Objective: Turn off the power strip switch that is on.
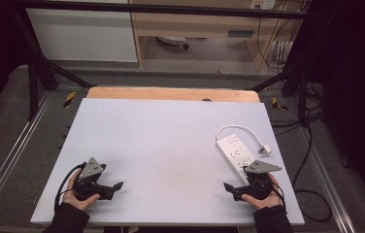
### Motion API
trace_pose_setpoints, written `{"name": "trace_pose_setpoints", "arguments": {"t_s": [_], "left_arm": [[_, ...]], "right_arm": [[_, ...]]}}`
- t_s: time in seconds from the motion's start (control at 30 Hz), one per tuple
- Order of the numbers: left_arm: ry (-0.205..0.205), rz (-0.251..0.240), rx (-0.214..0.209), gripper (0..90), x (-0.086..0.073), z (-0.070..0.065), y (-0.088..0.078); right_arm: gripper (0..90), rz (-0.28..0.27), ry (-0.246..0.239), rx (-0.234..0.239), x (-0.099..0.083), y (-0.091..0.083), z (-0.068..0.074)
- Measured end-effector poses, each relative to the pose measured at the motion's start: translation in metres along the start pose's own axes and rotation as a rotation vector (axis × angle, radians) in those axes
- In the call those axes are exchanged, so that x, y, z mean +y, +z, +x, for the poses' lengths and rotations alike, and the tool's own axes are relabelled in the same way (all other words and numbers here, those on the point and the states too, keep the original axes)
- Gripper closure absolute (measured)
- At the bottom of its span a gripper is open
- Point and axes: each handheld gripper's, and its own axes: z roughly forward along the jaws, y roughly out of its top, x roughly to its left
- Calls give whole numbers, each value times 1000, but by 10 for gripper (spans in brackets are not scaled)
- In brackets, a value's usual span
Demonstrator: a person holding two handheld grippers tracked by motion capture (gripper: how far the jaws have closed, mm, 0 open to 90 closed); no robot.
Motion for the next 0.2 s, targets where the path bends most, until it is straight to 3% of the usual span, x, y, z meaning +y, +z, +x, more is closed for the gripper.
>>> {"name": "trace_pose_setpoints", "arguments": {"t_s": [0.2], "left_arm": [[0, 1, 0, 63, 0, 0, 1]], "right_arm": [[8, 3, 2, 5, 0, -1, 0]]}}
